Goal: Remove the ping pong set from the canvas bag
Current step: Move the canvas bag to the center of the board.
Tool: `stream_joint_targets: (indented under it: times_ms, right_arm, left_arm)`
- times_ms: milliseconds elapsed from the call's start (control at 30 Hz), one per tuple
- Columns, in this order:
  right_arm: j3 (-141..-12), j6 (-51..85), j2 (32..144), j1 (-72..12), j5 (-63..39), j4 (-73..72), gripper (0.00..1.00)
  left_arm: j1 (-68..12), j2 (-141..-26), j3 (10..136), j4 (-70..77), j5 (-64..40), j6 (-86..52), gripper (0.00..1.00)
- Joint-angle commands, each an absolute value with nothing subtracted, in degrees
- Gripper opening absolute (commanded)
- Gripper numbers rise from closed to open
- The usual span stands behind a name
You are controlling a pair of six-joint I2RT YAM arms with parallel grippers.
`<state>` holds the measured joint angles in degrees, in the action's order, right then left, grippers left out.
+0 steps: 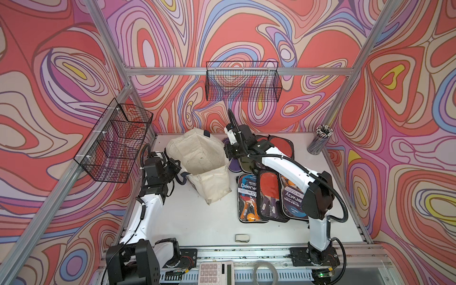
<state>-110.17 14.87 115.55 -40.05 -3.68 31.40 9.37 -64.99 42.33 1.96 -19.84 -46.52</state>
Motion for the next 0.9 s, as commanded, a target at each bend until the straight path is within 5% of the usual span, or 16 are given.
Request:
stream_joint_targets:
  times_ms: [0,533,867]
  right_arm:
    - [-112.17,15.0,117.15,-40.69,-3.74,30.69,0.0]
    - [-135.26,14.11,134.29,-40.3,1.45,31.62,0.0]
    - [-137.91,15.03,137.12,-38.08,3.72,27.1,0.0]
  left_arm:
    - [9.76,-66.63,45.96,3.1,-17.48,-45.8,0.0]
    - [9.73,-85.67,60.36,13.28,-16.21,-45.09,0.0]
    - [9.67,-95.93,70.2,17.41,-18.4,-43.61,0.0]
